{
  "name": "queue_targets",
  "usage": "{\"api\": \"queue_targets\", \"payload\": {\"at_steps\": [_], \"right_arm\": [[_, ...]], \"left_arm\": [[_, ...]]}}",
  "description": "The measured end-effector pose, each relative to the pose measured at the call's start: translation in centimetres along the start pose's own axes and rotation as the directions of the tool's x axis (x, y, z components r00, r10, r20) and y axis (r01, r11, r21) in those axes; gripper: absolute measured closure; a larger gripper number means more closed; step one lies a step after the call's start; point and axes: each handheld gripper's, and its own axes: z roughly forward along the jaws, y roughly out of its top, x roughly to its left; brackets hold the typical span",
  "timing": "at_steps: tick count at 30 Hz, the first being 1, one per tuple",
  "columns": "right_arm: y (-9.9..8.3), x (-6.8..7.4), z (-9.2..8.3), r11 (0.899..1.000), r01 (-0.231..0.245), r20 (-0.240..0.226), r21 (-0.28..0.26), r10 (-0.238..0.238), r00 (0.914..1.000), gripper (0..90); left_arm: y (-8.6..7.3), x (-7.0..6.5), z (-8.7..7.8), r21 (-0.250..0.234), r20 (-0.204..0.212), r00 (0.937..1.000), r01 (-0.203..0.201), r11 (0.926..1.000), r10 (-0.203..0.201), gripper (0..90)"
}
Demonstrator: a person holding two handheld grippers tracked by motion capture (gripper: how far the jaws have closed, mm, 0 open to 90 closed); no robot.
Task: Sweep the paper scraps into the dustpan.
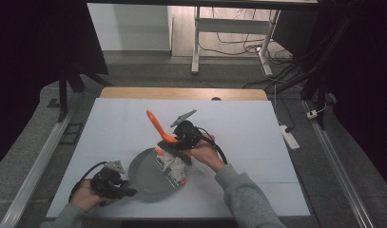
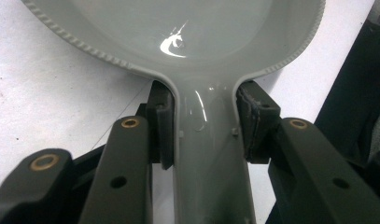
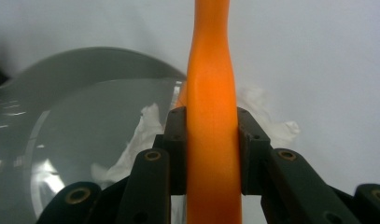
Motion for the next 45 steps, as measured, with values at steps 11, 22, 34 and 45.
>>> {"api": "queue_targets", "payload": {"at_steps": [11, 22, 34, 45], "right_arm": [[0.0, -0.9, -3.9, 0.997, -0.003, 0.12, -0.083, 0.013, 0.9927, 70.3], [0.8, -5.0, -0.4, 0.992, -0.085, 0.217, -0.089, 0.103, 0.9706, 70.4], [1.9, -5.0, 2.4, 0.996, -0.089, 0.13, 0.028, 0.084, 0.9879, 70.5], [1.0, -1.4, 2.0, 1.0, -0.027, 0.036, 0.012, 0.027, 0.999, 70.4]], "left_arm": [[0.0, 0.0, 0.0, -0.003, 0.001, 1.0, 0.003, 1.0, -0.003, 61.9], [0.0, 0.1, 0.1, -0.001, 0.005, 1.0, 0.003, 1.0, -0.003, 61.8], [0.0, 0.1, 0.1, -0.002, 0.005, 1.0, 0.005, 1.0, -0.005, 61.9], [0.0, 0.1, 0.2, -0.002, 0.004, 1.0, 0.008, 1.0, -0.008, 61.9]]}}
